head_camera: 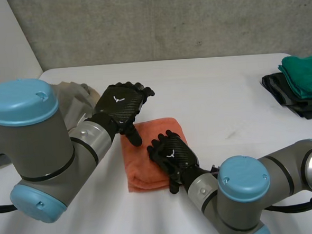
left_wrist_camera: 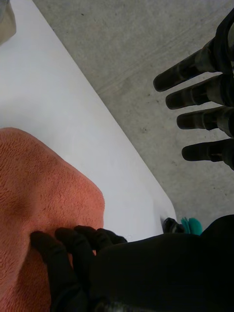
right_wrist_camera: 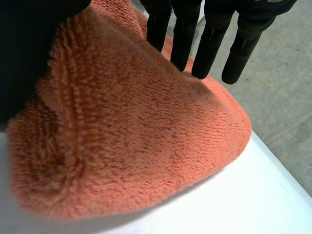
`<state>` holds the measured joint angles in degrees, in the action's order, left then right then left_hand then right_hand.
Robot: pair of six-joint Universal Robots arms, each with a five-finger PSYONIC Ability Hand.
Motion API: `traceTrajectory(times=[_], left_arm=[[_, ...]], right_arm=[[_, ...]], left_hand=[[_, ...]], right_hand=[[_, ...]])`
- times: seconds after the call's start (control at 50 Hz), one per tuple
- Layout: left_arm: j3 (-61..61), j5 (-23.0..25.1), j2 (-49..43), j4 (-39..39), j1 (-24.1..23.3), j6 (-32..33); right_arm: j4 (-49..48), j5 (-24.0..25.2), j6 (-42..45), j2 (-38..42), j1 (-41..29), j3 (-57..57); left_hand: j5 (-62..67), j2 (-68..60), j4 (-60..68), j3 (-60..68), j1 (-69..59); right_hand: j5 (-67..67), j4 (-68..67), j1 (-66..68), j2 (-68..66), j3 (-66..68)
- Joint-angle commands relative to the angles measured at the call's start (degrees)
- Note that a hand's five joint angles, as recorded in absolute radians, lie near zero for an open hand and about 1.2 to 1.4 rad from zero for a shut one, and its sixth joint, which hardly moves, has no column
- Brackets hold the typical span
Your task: Fold the laundry.
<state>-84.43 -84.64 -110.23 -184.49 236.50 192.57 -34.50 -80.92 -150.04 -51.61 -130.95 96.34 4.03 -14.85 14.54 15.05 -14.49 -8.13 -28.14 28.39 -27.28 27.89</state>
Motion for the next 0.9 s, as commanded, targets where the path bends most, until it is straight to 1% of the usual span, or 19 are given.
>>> traceTrajectory(times=[0.02, 0.24, 0.26, 0.32, 0.34, 0.36, 0.48, 0.56, 0.64, 0.7, 0.76, 0.82, 0.84, 0.88, 0.9], left_arm=[[-0.12, 0.0, 0.02, 0.01, 0.01, 0.0], [-0.21, 0.0, 0.2, 0.01, -0.16, 0.0], [-0.21, 0.0, 0.28, 0.01, -0.16, 0.0], [-0.21, -0.08, 0.46, 0.01, -0.16, 0.0], [-0.21, -0.09, 0.55, 0.01, -0.16, 0.0], [-0.21, -0.09, 0.63, 0.01, -0.16, 0.0], [0.14, 0.0, 1.16, 0.01, 0.01, 0.0], [0.93, 0.09, 2.04, -0.08, 0.01, -0.09], [2.69, 0.18, 2.31, -0.7, -0.42, -0.09], [4.44, 0.35, 2.31, -0.7, -1.04, -0.18], [6.2, 0.35, 2.22, -0.7, -2.27, -0.61], [7.08, 0.44, 2.13, -0.7, -3.41, -1.32], [7.17, 0.44, 2.22, -0.7, -3.59, -1.41], [7.26, 0.44, 2.22, -0.7, -4.12, -1.67], [7.17, 0.44, 2.22, -0.7, -4.29, -1.76]], right_arm=[[0.23, -0.12, -0.52, 0.72, 0.0, -2.56], [0.84, -0.03, -0.96, 3.09, 0.0, -7.48], [0.84, 0.06, -1.04, 3.53, 0.0, -8.27], [0.76, 0.14, -1.04, 3.97, 0.0, -9.24], [0.75, 0.06, -1.22, 3.97, 0.08, -10.03], [0.67, -0.03, -1.31, 3.97, 0.17, -10.47], [0.67, -0.56, -1.83, 3.01, 3.42, -14.69], [0.67, -0.12, -1.83, 1.52, 7.11, -18.2], [0.58, 1.28, -1.92, -0.07, 13.68, -24.78], [0.31, 2.08, -2.18, 0.02, 16.51, -28.74], [0.05, 3.74, -4.98, 1.07, 22.39, -36.11], [-0.21, 4.62, -8.41, 2.47, 26.35, -39.73], [-0.73, 5.24, -11.38, 3.7, 29.32, -42.18], [-1.53, 5.68, -14.21, 5.11, 32.32, -44.91], [-2.4, 5.77, -16.84, 7.03, 35.12, -47.63]], left_hand=[[1.91, -1.09, 1.39, 0.89, -1.45], [2.07, -1.25, 1.56, 1.05, -1.61], [2.07, -1.26, 1.56, 1.05, -1.61], [2.07, -1.25, 1.56, 1.05, -1.61], [2.07, -1.26, 1.56, 1.05, -1.61], [2.07, -1.26, 1.56, 1.05, -1.61], [1.91, -1.09, 1.39, 0.89, -1.45], [1.91, -1.09, 1.39, 0.89, -1.45], [1.91, -1.09, 1.39, 0.89, -1.45], [1.74, -0.92, 1.23, 0.72, -1.28], [1.91, -1.09, 1.39, 0.89, -1.45], [1.91, -1.09, 1.39, 0.89, -1.45], [1.91, -1.09, 1.39, 0.89, -1.45], [1.91, -1.09, 1.39, 0.89, -1.45], [1.91, -1.09, 1.39, 0.89, -1.45]], right_hand=[[-15.17, -5.16, 4.91, -6.02, 5.4], [-17.01, -7.0, 6.75, -7.85, 7.24], [-25.68, -15.67, 15.42, -16.53, 15.91], [-42.37, -32.36, 32.1, -33.21, 32.6], [-60.57, -50.56, 50.31, -51.42, 50.81], [-61.86, -51.85, 51.6, -52.71, 52.09], [-61.87, -51.86, 51.61, -52.72, 52.11], [-61.87, -51.86, 51.61, -52.72, 52.11], [-61.87, -51.86, 51.61, -52.72, 52.11], [-61.87, -51.86, 51.61, -52.72, 52.11], [-61.87, -51.86, 51.61, -52.72, 52.11], [-61.87, -51.86, 51.61, -52.72, 52.11], [-61.87, -51.86, 51.61, -52.72, 52.11], [-61.87, -51.86, 51.61, -52.72, 52.11], [-61.87, -51.86, 51.61, -52.72, 52.11]])
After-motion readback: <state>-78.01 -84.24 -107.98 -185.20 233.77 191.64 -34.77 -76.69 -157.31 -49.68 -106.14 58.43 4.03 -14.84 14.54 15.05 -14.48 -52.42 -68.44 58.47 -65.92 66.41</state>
